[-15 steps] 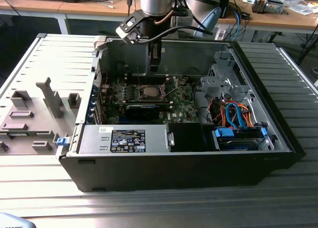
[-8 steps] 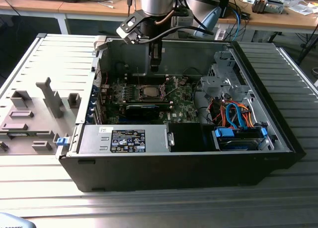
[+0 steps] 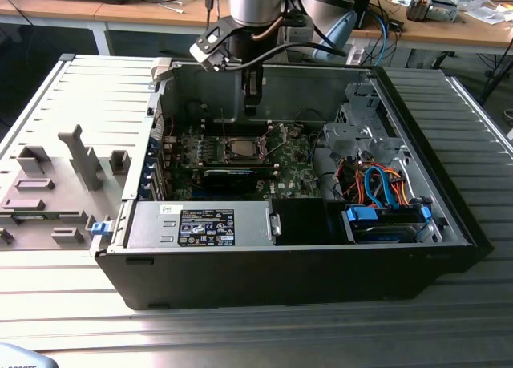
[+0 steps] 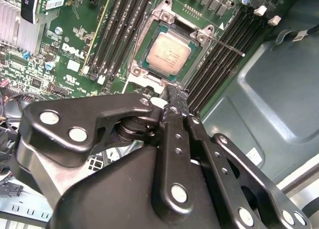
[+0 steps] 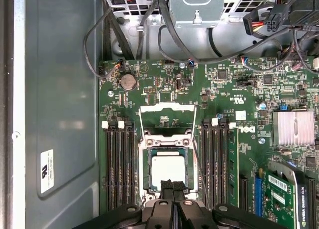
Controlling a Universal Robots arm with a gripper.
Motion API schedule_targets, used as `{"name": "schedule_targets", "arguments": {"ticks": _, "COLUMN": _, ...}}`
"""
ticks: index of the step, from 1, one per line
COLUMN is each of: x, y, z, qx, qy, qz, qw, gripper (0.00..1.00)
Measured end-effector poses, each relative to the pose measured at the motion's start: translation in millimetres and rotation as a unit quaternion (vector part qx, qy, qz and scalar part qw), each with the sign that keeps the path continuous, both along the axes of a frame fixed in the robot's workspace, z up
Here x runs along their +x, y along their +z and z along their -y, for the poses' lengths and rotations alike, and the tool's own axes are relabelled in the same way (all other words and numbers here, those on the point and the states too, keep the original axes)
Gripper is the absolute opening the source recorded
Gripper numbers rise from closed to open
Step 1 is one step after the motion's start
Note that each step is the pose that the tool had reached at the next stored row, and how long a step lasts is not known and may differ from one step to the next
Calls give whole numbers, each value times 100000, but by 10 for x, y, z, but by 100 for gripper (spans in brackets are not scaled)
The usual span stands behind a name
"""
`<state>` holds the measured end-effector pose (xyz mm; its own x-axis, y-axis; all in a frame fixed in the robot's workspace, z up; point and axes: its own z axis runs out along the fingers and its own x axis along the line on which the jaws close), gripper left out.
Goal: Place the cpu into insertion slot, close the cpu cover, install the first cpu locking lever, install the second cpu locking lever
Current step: 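Close the cpu cover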
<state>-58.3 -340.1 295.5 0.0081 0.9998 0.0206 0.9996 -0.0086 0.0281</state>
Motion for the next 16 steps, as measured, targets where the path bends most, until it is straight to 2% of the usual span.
{"name": "schedule_targets", "arguments": {"ticks": 16, "x": 47, "y": -4, "z": 0, "qx": -1, "qy": -5, "qz": 0, "qw": 100000, "gripper": 11}}
